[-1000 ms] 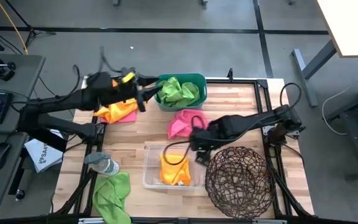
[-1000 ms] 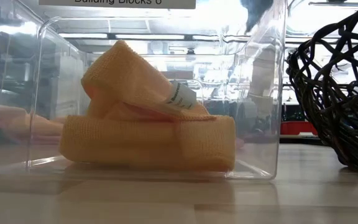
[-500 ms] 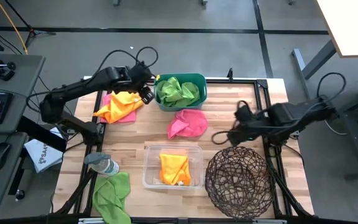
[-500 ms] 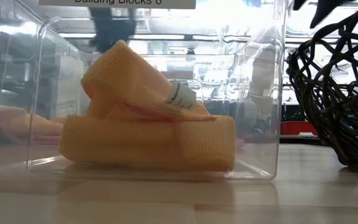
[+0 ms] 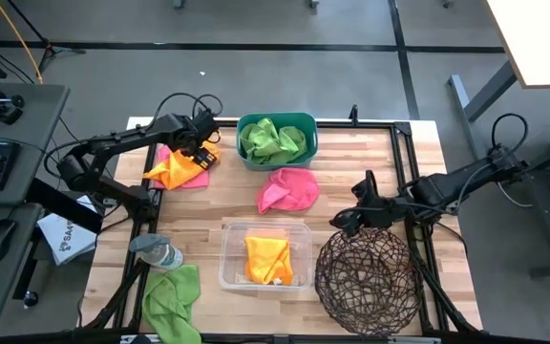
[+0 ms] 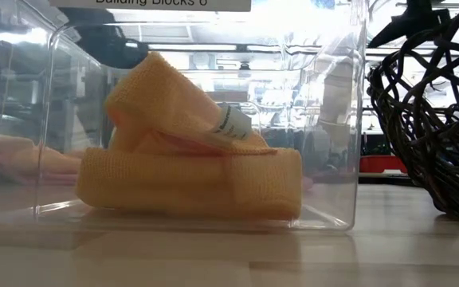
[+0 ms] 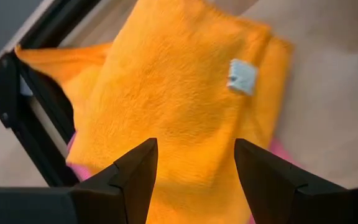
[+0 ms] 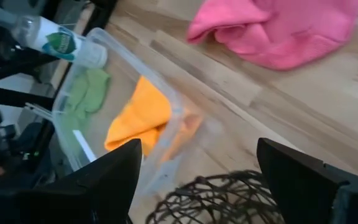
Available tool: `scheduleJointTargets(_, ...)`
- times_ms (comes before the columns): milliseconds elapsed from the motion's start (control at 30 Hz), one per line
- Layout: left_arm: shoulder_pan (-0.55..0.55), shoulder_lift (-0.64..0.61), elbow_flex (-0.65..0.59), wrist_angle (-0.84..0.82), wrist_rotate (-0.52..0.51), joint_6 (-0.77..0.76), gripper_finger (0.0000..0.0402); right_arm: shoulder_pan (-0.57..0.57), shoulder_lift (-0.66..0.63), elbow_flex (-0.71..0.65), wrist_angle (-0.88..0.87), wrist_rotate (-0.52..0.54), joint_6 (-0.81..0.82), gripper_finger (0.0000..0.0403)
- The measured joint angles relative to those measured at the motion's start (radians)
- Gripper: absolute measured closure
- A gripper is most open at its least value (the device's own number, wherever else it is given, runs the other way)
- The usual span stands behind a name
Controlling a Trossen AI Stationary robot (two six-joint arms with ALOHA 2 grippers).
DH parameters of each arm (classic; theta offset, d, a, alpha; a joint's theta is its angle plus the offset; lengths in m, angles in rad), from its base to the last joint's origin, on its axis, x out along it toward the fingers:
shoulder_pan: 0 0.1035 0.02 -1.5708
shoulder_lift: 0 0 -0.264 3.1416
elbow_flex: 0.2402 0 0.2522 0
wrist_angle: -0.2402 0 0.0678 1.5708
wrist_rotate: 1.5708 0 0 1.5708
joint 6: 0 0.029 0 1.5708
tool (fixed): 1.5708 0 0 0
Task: Sort microfiber towel by color & place in baskets
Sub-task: Put the light orange microfiber cloth into the transparent bin
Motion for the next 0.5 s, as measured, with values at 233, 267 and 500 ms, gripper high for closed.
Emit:
scheduleJointTargets(233, 0.058, 0.065, -0.016, 0.012, 0.029, 0.04, 0.0202, -0.007, -0.001, -0.009, 0.045, 0.004, -0.013, 0.0089)
scheduleJointTargets(267, 0.063, 0.079, -0.017, 0.013, 0.034, 0.043, 0.0202, -0.007, -0.001, -0.009, 0.045, 0.004, -0.013, 0.0089)
scheduleJointTargets(500, 0.066, 0.179, -0.022, 0.013, 0.034, 0.119, 0.0214, -0.007, -0.001, -0.009, 0.044, 0.004, -0.013, 0.0089)
